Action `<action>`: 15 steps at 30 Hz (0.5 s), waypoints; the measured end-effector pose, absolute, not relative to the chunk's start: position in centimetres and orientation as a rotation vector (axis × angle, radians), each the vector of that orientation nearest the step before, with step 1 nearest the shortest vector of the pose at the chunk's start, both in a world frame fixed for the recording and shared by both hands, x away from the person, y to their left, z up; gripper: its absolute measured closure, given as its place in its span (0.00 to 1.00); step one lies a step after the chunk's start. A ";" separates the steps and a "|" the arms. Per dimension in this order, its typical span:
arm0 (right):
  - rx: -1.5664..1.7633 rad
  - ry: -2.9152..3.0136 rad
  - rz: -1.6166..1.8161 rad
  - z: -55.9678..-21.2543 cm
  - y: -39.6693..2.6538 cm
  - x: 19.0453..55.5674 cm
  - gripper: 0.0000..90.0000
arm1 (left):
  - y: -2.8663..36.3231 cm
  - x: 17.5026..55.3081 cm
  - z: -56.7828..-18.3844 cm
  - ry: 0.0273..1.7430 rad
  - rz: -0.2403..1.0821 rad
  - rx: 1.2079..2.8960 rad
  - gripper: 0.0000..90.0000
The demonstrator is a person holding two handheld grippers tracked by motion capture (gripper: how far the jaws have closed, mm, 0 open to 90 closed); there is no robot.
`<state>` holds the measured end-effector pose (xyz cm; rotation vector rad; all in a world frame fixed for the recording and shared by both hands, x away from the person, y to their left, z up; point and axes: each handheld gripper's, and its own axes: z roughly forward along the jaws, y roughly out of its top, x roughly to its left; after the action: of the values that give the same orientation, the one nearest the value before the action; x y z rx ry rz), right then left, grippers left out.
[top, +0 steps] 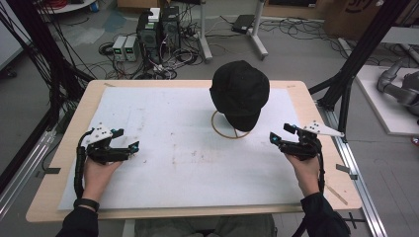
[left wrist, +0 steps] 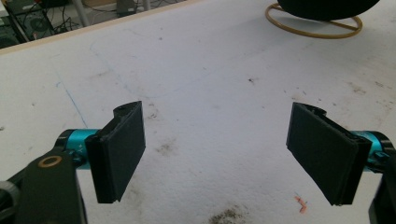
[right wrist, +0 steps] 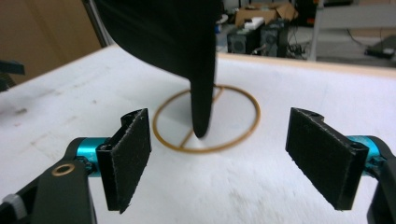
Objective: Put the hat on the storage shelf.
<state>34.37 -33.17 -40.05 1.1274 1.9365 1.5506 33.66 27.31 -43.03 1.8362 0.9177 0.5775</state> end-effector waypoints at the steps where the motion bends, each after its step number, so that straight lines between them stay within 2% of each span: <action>1: 1.165 1.938 1.540 -40.8 -33.5 34.5 0.24 | 27.2 33.7 -43.1 0.918 0.571 1.833 0.22; 15: 1.236 1.948 1.486 -42.4 -35.2 35.3 0.24 | 26.9 33.7 -43.2 0.925 0.567 1.849 0.22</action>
<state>35.28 -35.17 -42.39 1.2365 1.9483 1.4859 33.67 26.86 -43.22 1.8494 0.9247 0.5667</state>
